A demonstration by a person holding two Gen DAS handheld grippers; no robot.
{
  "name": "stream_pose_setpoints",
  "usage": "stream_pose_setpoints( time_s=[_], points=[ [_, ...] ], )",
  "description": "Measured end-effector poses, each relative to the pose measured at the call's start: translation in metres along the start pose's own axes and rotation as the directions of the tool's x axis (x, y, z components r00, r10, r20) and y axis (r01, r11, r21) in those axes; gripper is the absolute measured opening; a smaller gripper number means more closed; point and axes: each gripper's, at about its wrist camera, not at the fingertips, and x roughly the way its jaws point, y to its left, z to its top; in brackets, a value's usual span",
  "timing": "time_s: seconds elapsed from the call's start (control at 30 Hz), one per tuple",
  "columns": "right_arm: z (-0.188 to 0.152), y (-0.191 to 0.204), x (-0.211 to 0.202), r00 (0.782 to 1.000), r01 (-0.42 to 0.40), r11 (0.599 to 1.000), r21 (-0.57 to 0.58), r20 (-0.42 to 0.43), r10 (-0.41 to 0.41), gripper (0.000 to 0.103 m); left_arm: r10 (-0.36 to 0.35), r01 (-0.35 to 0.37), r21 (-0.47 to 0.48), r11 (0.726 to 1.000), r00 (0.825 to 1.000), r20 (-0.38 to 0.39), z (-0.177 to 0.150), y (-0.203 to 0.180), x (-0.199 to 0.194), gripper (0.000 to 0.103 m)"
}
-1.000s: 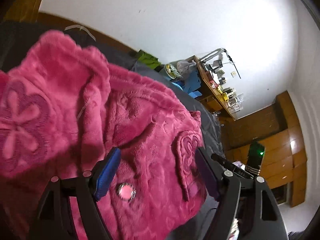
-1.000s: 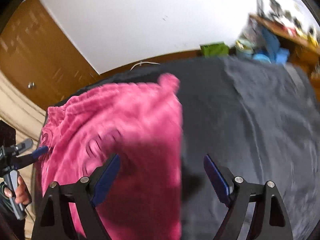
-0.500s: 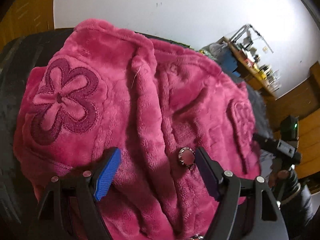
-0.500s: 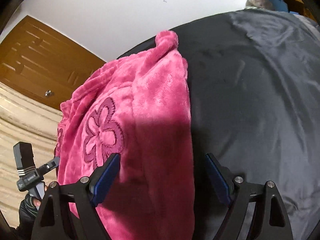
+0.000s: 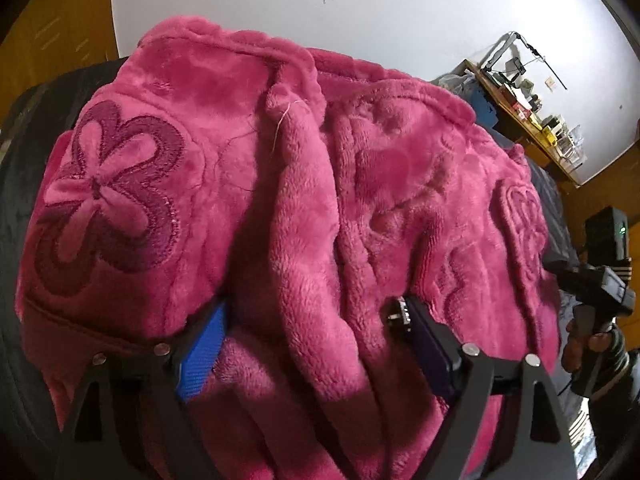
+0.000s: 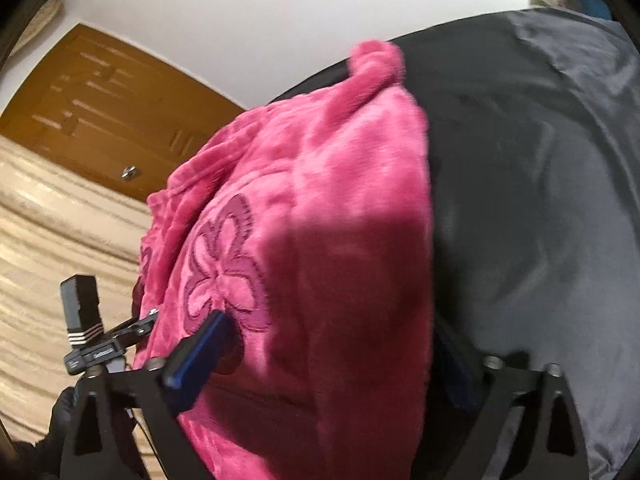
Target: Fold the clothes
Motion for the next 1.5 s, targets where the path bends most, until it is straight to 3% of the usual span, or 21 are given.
stream_pose_setpoints(
  time_s=[0.13,0.33,0.47,0.5,0.53,0.6,0.77,0.87,1.07,1.23,1.37,1.5],
  points=[
    [-0.001,0.006,0.006,1.000,-0.013,1.000,-0.016,-0.008,0.013,0.103,-0.006,0.006,-0.007,1.000,1.000,0.017,-0.003,-0.001,-0.001,0.090],
    [0.005,-0.001,0.010,0.988,-0.145,0.988,0.053,-0.044,0.148,0.103,-0.002,0.002,-0.008,1.000,1.000,0.029,-0.003,-0.004,0.001,0.091],
    [0.007,0.006,0.017,0.984,-0.163,0.987,0.010,-0.064,0.164,0.103,0.001,0.000,-0.010,1.000,0.999,0.042,-0.007,-0.003,0.000,0.091],
    [0.007,0.008,0.020,0.984,-0.162,0.987,0.000,-0.068,0.162,0.099,0.001,0.000,-0.015,1.000,0.999,0.042,-0.007,-0.003,-0.001,0.091],
    [0.007,0.010,0.023,0.985,-0.159,0.987,-0.006,-0.073,0.158,0.082,0.000,0.001,-0.026,1.000,0.999,0.037,-0.006,-0.003,-0.002,0.091],
    [0.007,0.007,0.029,0.983,-0.164,0.986,0.015,-0.078,0.165,0.064,-0.001,0.003,-0.047,0.999,1.000,0.027,-0.004,-0.003,-0.004,0.091],
    [0.003,0.001,0.029,0.981,-0.183,0.982,0.049,-0.063,0.186,0.057,-0.010,0.014,-0.099,0.995,0.999,0.043,0.001,0.003,-0.029,0.091],
    [0.003,0.004,0.026,0.983,-0.175,0.983,0.050,-0.053,0.177,0.053,0.043,-0.039,-0.071,0.997,0.997,0.067,0.005,0.007,-0.042,0.091],
    [0.003,0.019,0.016,0.984,-0.178,0.981,0.079,-0.011,0.179,0.048,0.097,-0.098,0.019,0.995,0.995,0.036,0.008,0.010,-0.016,0.091],
    [0.003,0.041,-0.006,0.977,-0.210,0.974,0.082,0.065,0.205,0.046,0.134,-0.135,0.090,0.987,0.991,0.015,0.011,0.014,0.004,0.098],
    [0.007,0.087,-0.004,0.974,-0.196,0.979,0.055,0.129,0.187,0.046,0.071,-0.069,0.107,0.992,0.997,-0.012,0.013,0.021,0.000,0.098],
    [0.009,0.146,0.001,0.974,-0.151,0.989,-0.001,0.169,0.149,0.046,-0.056,0.058,0.102,0.993,0.998,-0.022,0.012,0.040,-0.020,0.099]
  ],
)
